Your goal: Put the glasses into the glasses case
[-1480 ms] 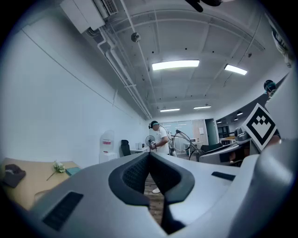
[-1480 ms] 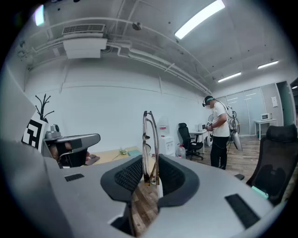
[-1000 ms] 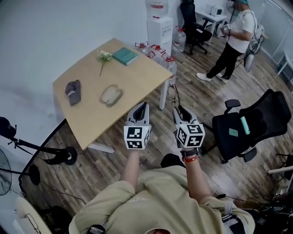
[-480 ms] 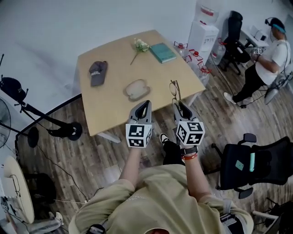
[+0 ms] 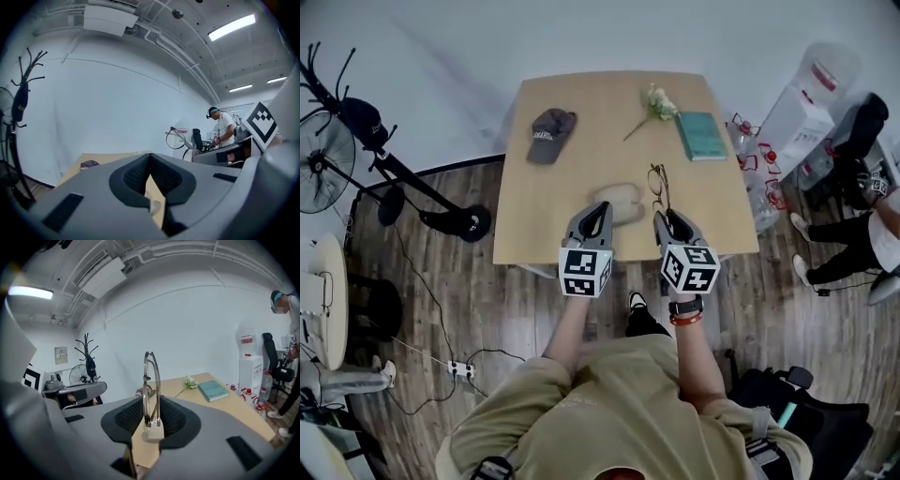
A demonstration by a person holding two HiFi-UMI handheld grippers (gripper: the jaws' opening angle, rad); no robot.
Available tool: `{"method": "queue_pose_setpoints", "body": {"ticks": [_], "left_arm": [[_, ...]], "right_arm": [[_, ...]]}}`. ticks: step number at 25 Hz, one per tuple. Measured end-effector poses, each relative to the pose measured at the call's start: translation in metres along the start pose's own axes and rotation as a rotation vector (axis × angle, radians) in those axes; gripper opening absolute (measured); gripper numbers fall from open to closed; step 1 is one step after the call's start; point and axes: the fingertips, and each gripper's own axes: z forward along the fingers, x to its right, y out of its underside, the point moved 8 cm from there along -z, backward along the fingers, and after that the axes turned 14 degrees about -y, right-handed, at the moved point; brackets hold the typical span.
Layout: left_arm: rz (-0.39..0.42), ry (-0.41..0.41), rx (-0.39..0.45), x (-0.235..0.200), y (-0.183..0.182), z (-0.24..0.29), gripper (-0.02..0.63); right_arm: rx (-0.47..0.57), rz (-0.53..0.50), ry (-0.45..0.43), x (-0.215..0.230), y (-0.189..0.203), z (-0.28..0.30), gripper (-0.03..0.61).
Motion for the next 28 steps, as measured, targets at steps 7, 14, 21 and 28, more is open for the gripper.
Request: {"method": "queue_pose_setpoints", "body": {"ticks": [7, 14, 21, 28], "left_arm": [[-0.011, -0.185, -0.023, -0.001, 0.005, 0.074, 0.021], [-0.020, -0.319, -0.037, -0.007, 0.014, 0.116, 0.021], [-0.042, -0.373, -0.074, -0.021, 0.032, 0.128, 0.021], [-0.030, -0.340, -0.123, -0.031, 0.064, 0.146, 0.021]], "right_arm": [[-0.060, 0.032, -0.177, 0.079, -0.025, 0.072, 0.115], [-0.140, 0.030, -0.342, 0.125, -0.033, 0.127, 0.115], [-0.147, 0.043, -0.445, 0.142, -0.026, 0.157, 0.115], [-0.309, 0.015, -0.593, 0.155, 0.002, 0.189, 0.114]]}}
